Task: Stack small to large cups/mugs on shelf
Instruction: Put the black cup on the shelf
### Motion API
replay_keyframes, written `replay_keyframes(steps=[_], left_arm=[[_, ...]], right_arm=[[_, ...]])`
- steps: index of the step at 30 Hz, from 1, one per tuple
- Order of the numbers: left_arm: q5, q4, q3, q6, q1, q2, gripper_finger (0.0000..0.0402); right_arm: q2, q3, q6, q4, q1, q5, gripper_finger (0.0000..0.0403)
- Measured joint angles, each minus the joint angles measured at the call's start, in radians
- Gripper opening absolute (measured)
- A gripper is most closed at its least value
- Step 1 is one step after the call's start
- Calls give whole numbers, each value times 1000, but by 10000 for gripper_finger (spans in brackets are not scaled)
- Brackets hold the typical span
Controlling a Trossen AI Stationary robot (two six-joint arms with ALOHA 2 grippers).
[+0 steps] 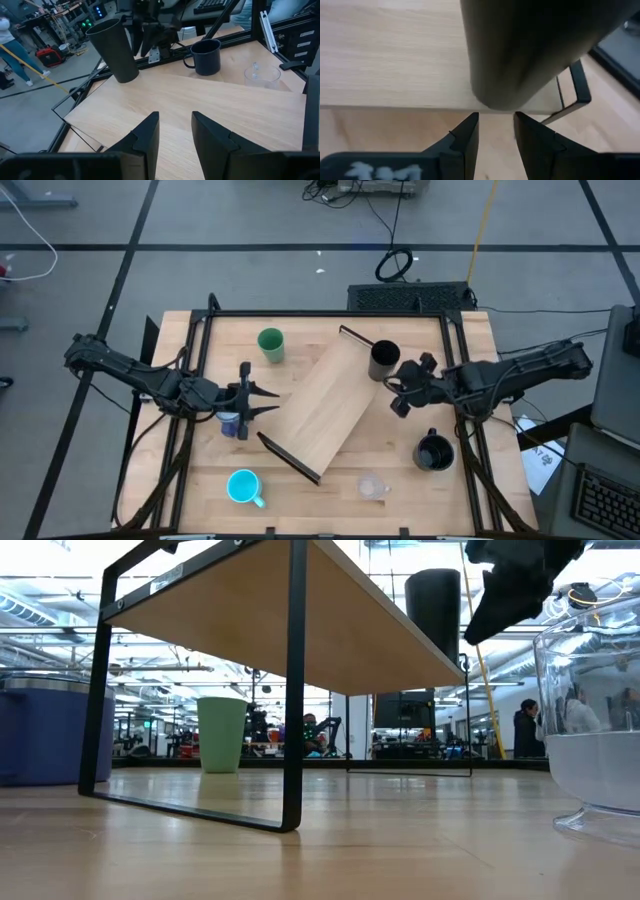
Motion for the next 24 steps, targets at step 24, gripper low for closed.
replay_keyframes(steps=[24], left_arm=[[1,-21,0,-8,39,0,118]], right_arm=[[-1,-23,-104,141,-1,118,116]])
